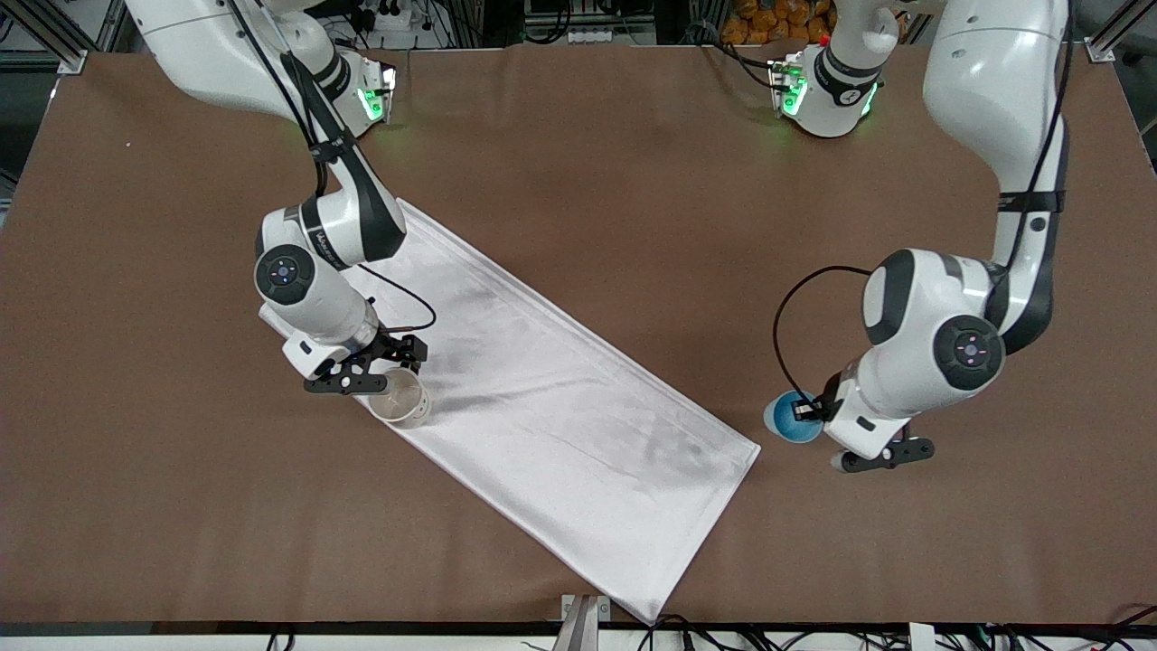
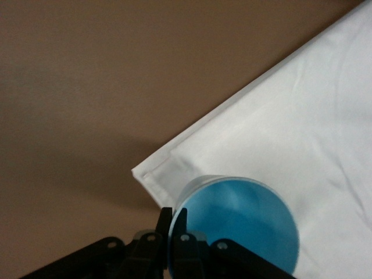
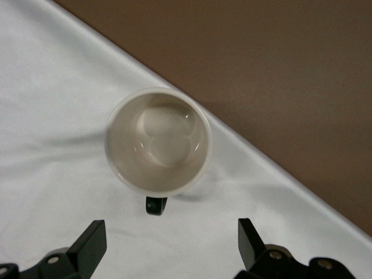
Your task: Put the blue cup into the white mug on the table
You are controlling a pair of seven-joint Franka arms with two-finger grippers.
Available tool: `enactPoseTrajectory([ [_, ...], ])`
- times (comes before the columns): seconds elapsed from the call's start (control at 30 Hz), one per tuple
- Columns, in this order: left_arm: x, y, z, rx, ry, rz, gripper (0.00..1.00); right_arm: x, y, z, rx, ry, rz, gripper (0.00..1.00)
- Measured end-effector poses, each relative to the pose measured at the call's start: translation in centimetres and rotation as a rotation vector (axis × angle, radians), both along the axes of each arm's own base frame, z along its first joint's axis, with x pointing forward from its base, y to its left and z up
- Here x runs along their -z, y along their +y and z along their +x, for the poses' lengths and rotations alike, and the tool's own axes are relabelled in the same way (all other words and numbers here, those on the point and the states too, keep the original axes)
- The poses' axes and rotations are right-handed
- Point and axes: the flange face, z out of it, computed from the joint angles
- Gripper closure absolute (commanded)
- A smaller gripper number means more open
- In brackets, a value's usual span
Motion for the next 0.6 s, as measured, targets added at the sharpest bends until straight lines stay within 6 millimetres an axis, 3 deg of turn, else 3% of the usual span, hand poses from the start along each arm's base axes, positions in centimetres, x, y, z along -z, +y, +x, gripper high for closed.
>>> enactPoseTrajectory([
  [0.17,-2.4,2.3,-1.0,-0.011,-0.002,-0.002,1.0,0.3,0.7,-0.3,-0.007,0.004,-0.001,0.0],
  [0.53,-5.4,2.7,-4.6,0.0,0.078,0.007,1.0,0.5,0.8,-0.3,-0.007,0.006,-0.002,0.01],
  [0.6,-6.0,2.9,-4.9,-0.002,0.08,0.007,1.0,0.7,0.8,-0.3,-0.007,0.006,-0.002,0.08],
])
